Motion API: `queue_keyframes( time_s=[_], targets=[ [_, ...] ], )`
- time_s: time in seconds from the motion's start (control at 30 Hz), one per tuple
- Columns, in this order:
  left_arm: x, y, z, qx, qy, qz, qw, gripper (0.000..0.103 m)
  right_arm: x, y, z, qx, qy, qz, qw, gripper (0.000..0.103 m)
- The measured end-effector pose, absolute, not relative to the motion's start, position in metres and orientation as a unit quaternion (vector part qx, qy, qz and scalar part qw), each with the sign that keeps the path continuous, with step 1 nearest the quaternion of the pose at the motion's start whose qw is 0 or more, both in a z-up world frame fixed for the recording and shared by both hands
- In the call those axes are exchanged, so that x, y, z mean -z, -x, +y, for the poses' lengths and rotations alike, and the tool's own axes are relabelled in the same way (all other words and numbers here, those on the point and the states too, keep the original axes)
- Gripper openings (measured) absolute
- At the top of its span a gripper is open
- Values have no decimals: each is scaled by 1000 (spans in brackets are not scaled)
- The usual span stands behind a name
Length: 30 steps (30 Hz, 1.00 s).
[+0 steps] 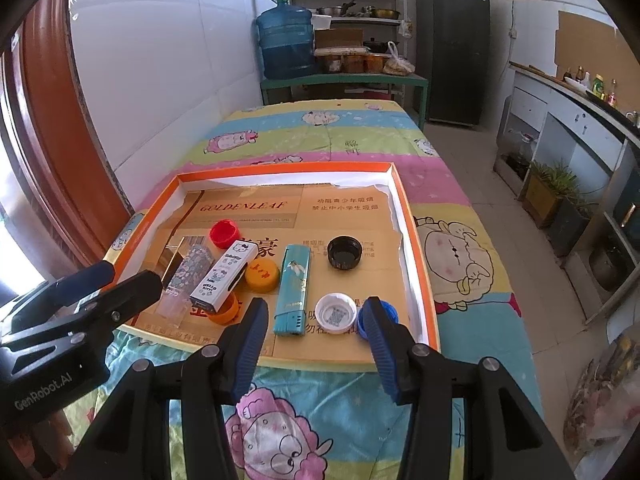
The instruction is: Organize rigid objects
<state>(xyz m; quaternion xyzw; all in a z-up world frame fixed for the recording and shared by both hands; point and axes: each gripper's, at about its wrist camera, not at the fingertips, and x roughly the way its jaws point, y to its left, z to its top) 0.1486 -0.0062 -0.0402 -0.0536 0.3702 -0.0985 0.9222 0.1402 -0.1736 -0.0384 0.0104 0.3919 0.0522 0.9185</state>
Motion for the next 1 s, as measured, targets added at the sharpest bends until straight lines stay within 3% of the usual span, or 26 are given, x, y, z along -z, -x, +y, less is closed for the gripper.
queue_keyframes(
  time_s=[0.5,1.0],
  targets=[
    [33,-115,-3,71,60,370,924,69,31,-115,-172,-43,-17,382,923,49],
    [7,-67,-2,-51,15,310,949,69,20,-91,-169,-46,-13,367,929,49]
  ],
)
